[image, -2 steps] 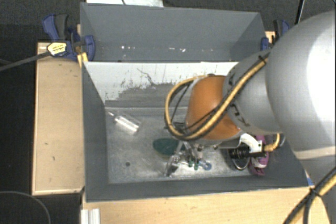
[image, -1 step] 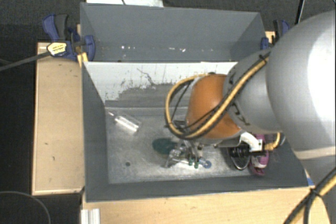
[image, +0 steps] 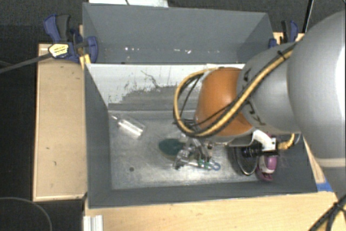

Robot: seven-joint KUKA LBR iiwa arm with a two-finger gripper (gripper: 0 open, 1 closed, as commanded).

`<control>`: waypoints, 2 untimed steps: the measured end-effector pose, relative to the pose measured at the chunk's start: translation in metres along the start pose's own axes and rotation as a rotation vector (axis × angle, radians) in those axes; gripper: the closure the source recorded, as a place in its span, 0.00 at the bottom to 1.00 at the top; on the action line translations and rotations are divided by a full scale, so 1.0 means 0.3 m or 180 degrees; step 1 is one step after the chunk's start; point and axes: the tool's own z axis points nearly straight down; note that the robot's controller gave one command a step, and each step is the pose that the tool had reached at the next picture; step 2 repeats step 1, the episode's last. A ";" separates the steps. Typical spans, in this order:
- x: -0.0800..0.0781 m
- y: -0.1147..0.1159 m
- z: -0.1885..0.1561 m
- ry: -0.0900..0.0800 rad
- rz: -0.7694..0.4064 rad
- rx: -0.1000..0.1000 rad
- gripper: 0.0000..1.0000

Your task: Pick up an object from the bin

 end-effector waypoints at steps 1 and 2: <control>-0.006 0.004 -0.249 -0.0011 -0.0013 -0.0006 1.00; -0.006 0.004 -0.249 -0.0011 -0.0013 -0.0006 1.00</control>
Offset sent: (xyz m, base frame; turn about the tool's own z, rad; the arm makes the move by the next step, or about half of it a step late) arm -0.0001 0.0001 0.0704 0.0000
